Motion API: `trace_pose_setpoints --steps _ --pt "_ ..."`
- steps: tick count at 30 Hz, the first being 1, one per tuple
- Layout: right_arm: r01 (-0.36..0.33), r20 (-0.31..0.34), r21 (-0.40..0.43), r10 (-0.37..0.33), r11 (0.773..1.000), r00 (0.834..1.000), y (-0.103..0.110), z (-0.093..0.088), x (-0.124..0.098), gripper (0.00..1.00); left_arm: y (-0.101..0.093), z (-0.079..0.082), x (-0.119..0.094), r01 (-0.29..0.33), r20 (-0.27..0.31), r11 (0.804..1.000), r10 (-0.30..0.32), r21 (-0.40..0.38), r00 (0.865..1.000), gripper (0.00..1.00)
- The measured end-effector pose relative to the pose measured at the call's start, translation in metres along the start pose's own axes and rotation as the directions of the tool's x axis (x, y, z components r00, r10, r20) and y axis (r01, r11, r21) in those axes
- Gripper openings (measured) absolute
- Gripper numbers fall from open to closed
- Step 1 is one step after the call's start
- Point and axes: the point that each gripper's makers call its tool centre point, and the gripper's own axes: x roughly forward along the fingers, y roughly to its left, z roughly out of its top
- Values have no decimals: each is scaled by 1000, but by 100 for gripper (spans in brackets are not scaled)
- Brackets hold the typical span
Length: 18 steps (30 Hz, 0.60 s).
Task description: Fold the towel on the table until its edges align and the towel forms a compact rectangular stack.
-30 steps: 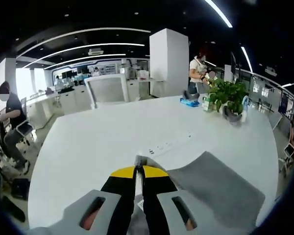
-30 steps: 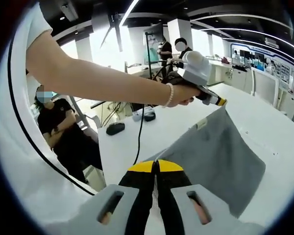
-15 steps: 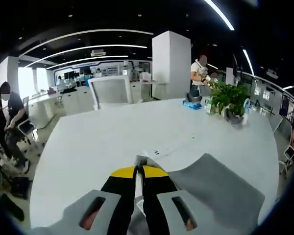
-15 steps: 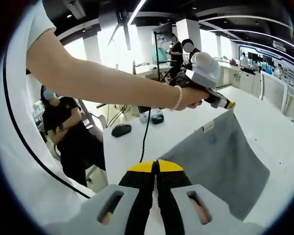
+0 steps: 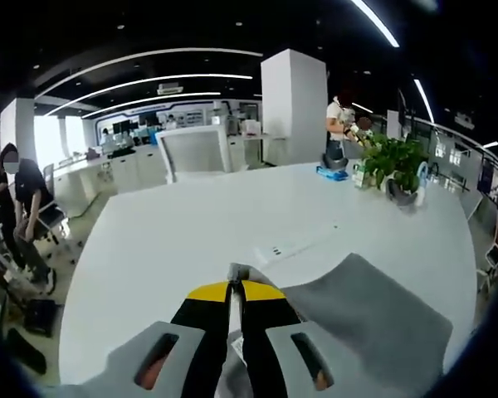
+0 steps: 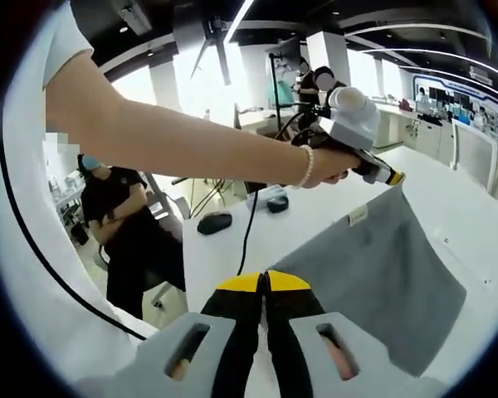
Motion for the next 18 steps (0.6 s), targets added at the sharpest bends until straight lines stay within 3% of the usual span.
trace_pose_setpoints --steps 7,14,18 --pt "10 -48 -40 -12 999 999 -6 -15 26 0 9 -24 3 1 -35 1000 -1 7 999 4" --pt "-36 -100 -28 33 999 994 -5 -33 51 0 13 -46 9 8 -65 1000 -7 10 998 4" --pt "-58 -140 20 60 998 988 -9 -51 67 0 18 -59 13 13 -87 1000 -10 28 996 4"
